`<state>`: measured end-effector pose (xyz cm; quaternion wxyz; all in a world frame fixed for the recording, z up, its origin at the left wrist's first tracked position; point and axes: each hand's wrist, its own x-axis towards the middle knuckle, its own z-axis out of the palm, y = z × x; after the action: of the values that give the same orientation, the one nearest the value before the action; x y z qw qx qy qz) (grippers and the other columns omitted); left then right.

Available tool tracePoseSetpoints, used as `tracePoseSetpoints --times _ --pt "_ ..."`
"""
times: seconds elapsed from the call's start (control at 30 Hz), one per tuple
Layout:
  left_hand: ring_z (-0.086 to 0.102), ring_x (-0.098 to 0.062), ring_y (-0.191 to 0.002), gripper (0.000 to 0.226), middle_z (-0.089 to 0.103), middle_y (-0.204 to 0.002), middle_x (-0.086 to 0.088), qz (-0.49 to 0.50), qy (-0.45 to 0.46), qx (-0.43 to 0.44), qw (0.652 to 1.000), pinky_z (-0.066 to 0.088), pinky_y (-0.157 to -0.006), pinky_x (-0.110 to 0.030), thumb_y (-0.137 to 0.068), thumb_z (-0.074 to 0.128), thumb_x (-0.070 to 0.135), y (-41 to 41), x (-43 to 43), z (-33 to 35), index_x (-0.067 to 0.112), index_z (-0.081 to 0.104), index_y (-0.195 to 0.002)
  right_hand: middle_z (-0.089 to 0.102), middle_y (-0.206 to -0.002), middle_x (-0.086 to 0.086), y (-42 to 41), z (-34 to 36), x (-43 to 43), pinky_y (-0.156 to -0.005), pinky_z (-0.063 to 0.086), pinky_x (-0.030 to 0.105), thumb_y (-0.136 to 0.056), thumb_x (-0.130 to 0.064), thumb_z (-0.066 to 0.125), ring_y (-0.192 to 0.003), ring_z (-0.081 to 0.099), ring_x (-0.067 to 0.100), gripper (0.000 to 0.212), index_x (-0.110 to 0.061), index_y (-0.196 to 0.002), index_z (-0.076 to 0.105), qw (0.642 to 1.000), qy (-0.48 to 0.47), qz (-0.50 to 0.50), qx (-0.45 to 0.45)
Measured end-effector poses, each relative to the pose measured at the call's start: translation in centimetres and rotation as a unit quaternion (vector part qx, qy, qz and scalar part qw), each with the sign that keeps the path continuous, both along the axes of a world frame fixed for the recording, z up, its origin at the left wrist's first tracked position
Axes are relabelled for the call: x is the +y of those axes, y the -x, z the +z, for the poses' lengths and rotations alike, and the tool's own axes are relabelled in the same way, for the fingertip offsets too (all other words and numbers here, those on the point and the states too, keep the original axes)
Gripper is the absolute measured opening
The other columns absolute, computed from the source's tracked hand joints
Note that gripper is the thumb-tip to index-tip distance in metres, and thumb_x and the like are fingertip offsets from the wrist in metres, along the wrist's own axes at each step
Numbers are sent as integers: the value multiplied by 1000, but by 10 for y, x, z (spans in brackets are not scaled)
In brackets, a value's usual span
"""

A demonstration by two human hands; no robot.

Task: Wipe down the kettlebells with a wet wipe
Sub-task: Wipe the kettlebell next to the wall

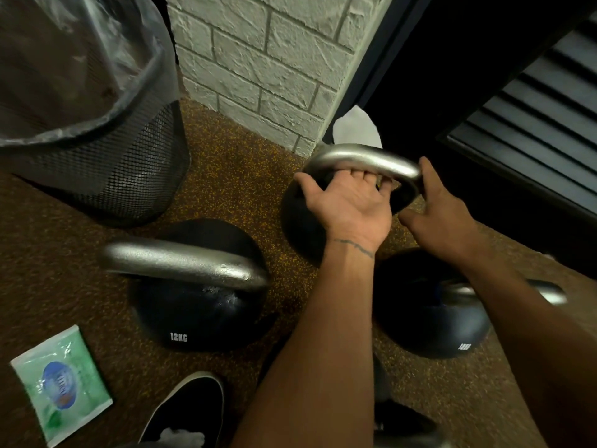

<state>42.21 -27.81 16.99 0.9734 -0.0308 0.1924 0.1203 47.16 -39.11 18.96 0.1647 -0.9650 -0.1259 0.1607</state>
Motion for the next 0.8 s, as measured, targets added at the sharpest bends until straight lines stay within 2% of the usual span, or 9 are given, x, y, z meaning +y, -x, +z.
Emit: tracePoseSetpoints --times 0.07,0.17,0.23,0.3,0.33,0.43,0.53,0.67,0.8 --pt "18 -33 -156 103 27 -165 -18 7 0 7 1000 6 -125 -53 -91 12 84 6 -5 -7 9 27 -160 54 -147 12 0 0 0 -75 30 16 -95 -15 64 -81 52 11 89 -23 -163 7 1000 -4 1 -1" --pt "19 -32 -155 101 22 -167 -16 20 -5 33 999 9 -127 -50 -92 13 83 23 -18 -15 10 19 -161 55 -145 12 0 -2 -3 -76 33 18 -95 -14 64 -76 54 7 89 -23 -163 7 1000 -9 6 -5" --pt "17 -32 -156 104 19 -168 -16 9 -12 33 999 8 -127 -51 -90 13 85 22 -17 -13 10 17 -162 51 -150 10 -1 -2 -3 -76 29 15 -95 -15 64 -93 61 14 88 -23 -163 7 1000 -12 5 -4" --pt "11 -33 -157 111 14 -169 -17 -13 -27 26 999 4 -126 -52 -85 12 90 14 -8 -5 11 14 -162 46 -155 9 -2 -2 -2 -84 29 19 -95 -16 64 -124 56 26 89 -24 -163 7 1000 -17 -3 -4" --pt "9 -33 -157 115 12 -169 -17 -19 -35 29 999 2 -126 -52 -83 12 93 11 -3 -1 11 14 -163 45 -156 9 -2 -2 -2 -87 30 21 -95 -17 64 -130 52 28 89 -24 -163 7 1000 -17 -4 -5" --pt "8 -34 -157 117 12 -170 -17 -18 -29 40 999 3 -126 -53 -81 14 94 14 -2 6 10 13 -163 45 -156 9 -1 -2 -2 -85 30 20 -96 -17 64 -129 53 27 89 -24 -163 7 1000 -8 -1 -5" --pt "15 -33 -156 112 18 -168 -16 -22 -22 58 998 5 -126 -52 -85 14 90 24 -10 8 9 17 -162 50 -151 8 -1 -3 -3 -76 28 11 -96 -15 64 -110 55 15 89 -24 -163 6 1000 -12 -2 0" --pt "3 -34 -157 114 5 -170 -18 -47 -21 58 997 -1 -126 -52 -85 16 91 25 1 35 8 5 -162 46 -155 7 -2 -5 -3 -87 29 18 -95 -19 66 -131 52 25 92 -26 -163 4 1000 -24 -15 6" --pt "-4 -32 -157 112 -3 -170 -16 -58 -20 85 995 -6 -126 -52 -85 17 91 13 8 53 12 -6 -162 44 -157 6 -2 -6 -2 -86 30 19 -97 -24 66 -131 51 25 92 -26 -163 3 1000 -23 -16 8"
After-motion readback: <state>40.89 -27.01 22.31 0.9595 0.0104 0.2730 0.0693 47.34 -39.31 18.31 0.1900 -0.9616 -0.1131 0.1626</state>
